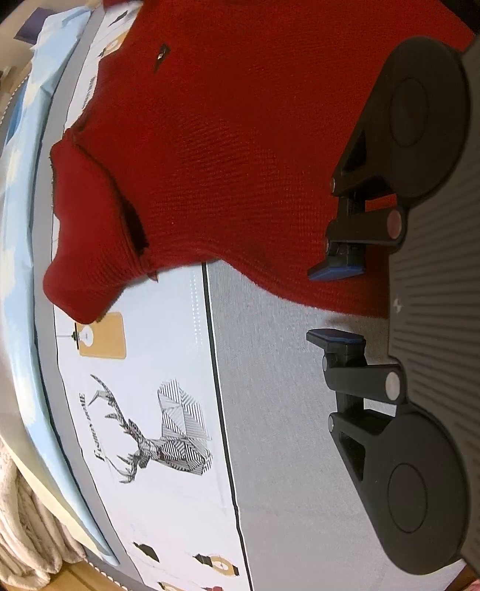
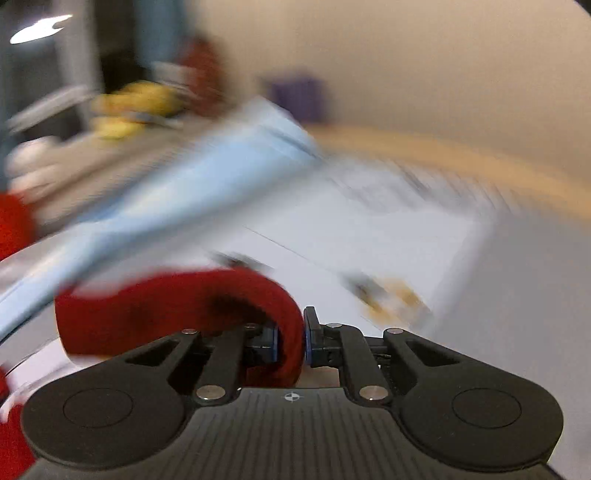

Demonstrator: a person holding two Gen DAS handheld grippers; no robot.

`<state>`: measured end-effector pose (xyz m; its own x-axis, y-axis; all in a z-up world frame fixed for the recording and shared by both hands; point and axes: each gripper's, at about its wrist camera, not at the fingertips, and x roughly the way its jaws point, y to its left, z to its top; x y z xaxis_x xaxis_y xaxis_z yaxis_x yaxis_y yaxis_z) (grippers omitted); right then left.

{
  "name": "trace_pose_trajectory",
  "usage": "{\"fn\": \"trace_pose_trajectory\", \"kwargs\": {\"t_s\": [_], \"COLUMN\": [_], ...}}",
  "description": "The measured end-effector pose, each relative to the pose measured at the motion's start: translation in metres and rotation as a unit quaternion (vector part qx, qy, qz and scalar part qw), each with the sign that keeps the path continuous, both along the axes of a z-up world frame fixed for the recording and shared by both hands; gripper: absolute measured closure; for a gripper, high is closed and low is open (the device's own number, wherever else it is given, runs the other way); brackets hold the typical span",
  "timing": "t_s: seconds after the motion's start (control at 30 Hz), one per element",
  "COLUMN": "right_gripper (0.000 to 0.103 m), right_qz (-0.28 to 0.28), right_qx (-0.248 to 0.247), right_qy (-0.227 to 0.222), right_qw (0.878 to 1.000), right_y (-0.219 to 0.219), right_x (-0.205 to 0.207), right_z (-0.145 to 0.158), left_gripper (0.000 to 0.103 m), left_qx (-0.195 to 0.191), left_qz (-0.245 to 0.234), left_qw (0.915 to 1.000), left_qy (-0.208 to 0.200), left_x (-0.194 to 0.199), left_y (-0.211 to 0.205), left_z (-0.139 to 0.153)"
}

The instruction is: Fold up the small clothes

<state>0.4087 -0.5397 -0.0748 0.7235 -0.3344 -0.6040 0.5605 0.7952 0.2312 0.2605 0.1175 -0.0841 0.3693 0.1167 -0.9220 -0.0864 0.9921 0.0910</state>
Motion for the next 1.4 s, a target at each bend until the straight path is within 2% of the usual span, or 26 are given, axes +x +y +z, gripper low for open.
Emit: {"fn": "trace_pose_trajectory", "kwargs": {"t_s": [0.07, 0.1, 0.2, 0.27, 0.3, 0.37, 0.43, 0.47, 0.53, 0.57, 0.6, 0.67, 0.73, 0.8, 0.87, 0.9, 0.97, 1.03, 1.07, 1.1, 1.17, 1.23, 1.27, 1.33, 1.4], "right_gripper": [0.089, 0.089, 0.084, 0.084, 0.088, 0.09, 0.089, 0.087, 0.068, 0.065, 0.057, 0.055, 0.052, 0.05, 0.049, 0.049, 0.051, 0.089, 0.094, 0.094, 0.094, 0.092, 0.088, 0.079, 0.08], "right_qz": [-0.036, -0.035, -0.01, -0.023, -0.041, -0.058, -0.058, -0.059, -0.068, -0.061, -0.049, 0.022, 0.115, 0.217, 0.297, 0.322, 0.333, 0.318, 0.304, 0.281, 0.25, 0.267, 0.277, 0.306, 0.332], "right_qx": [0.061, 0.091, 0.101, 0.114, 0.128, 0.16, 0.153, 0.138, 0.12, 0.115, 0.11, 0.115, 0.134, 0.171, 0.205, 0.207, 0.194, 0.176, 0.173, 0.174, 0.194, 0.123, 0.107, 0.115, 0.069], "right_qy": [0.021, 0.013, -0.016, -0.033, -0.038, -0.05, -0.041, -0.028, 0.003, 0.02, 0.032, 0.05, 0.065, 0.074, 0.08, 0.083, 0.086, 0.087, 0.088, 0.084, 0.066, 0.069, 0.08, 0.107, 0.14], "right_qw": [0.997, 0.995, 0.995, 0.993, 0.99, 0.984, 0.986, 0.988, 0.99, 0.991, 0.992, 0.992, 0.982, 0.958, 0.929, 0.92, 0.919, 0.927, 0.933, 0.94, 0.946, 0.953, 0.951, 0.939, 0.93], "right_y": [-0.034, -0.045, -0.059, -0.07, -0.08, -0.095, -0.093, -0.087, -0.072, -0.062, -0.051, -0.023, 0.014, 0.05, 0.079, 0.092, 0.108, 0.111, 0.106, 0.098, 0.084, 0.101, 0.11, 0.12, 0.126], "right_x": [-0.011, -0.016, -0.02, -0.026, -0.031, -0.038, -0.033, -0.031, -0.028, -0.026, -0.025, -0.025, -0.028, -0.033, -0.039, -0.042, -0.044, -0.038, -0.032, -0.026, -0.016, -0.014, -0.015, -0.018, -0.028], "right_z": [-0.027, -0.037, -0.037, -0.037, -0.04, -0.044, -0.041, -0.037, -0.031, -0.029, -0.027, -0.023, -0.023, -0.026, -0.029, -0.03, -0.031, -0.03, -0.03, -0.03, -0.03, -0.022, -0.019, -0.019, -0.017], "left_gripper": [0.072, 0.072, 0.072, 0.072, 0.072, 0.072, 0.072, 0.072, 0.072, 0.072, 0.072, 0.072, 0.072, 0.072, 0.072, 0.072, 0.072, 0.072, 0.072, 0.072, 0.072, 0.072, 0.072, 0.072, 0.072], "left_qx": [0.001, 0.0, -0.003, -0.005, -0.006, -0.007, -0.007, -0.008, -0.011, -0.012, -0.013, -0.016, -0.019, -0.022, -0.026, -0.027, -0.026, -0.023, -0.02, -0.019, -0.019, -0.019, -0.02, -0.024, -0.03], "left_qz": [-0.002, -0.004, -0.01, -0.015, -0.018, -0.021, -0.022, -0.022, -0.02, -0.02, -0.02, -0.021, -0.022, -0.022, -0.023, -0.023, -0.022, -0.021, -0.022, -0.023, -0.024, -0.023, -0.023, -0.025, -0.029], "left_qw": [1.0, 1.0, 0.9999, 0.9999, 0.9998, 0.9997, 0.9997, 0.9997, 0.9997, 0.9997, 0.9997, 0.9996, 0.9995, 0.9994, 0.9993, 0.9993, 0.9994, 0.9995, 0.9995, 0.9995, 0.9995, 0.9995, 0.9994, 0.9993, 0.9991], "left_qy": [0.002, 0.0, -0.002, -0.001, -0.002, -0.002, -0.001, -0.003, -0.005, -0.007, -0.008, -0.01, -0.012, -0.013, -0.013, -0.012, -0.006, 0.001, 0.004, 0.005, 0.009, 0.013, 0.013, 0.012, 0.012], "left_x": [0.003, 0.004, 0.008, 0.01, 0.01, 0.01, 0.01, 0.01, 0.009, 0.009, 0.008, 0.007, 0.005, 0.003, 0.0, -0.001, -0.006, -0.01, -0.012, -0.014, -0.016, -0.017, -0.017, -0.017, -0.017], "left_y": [-0.003, -0.005, -0.013, -0.018, -0.021, -0.024, -0.025, -0.024, -0.023, -0.022, -0.022, -0.021, -0.02, -0.019, -0.019, -0.019, -0.019, -0.017, -0.017, -0.015, -0.012, -0.009, -0.007, -0.004, -0.004], "left_z": [-0.001, -0.001, -0.001, -0.002, -0.002, -0.003, -0.003, -0.003, -0.001, 0.0, 0.001, 0.002, 0.004, 0.006, 0.006, 0.005, 0.001, -0.003, -0.004, -0.005, -0.007, -0.008, -0.008, -0.007, -0.006]}}
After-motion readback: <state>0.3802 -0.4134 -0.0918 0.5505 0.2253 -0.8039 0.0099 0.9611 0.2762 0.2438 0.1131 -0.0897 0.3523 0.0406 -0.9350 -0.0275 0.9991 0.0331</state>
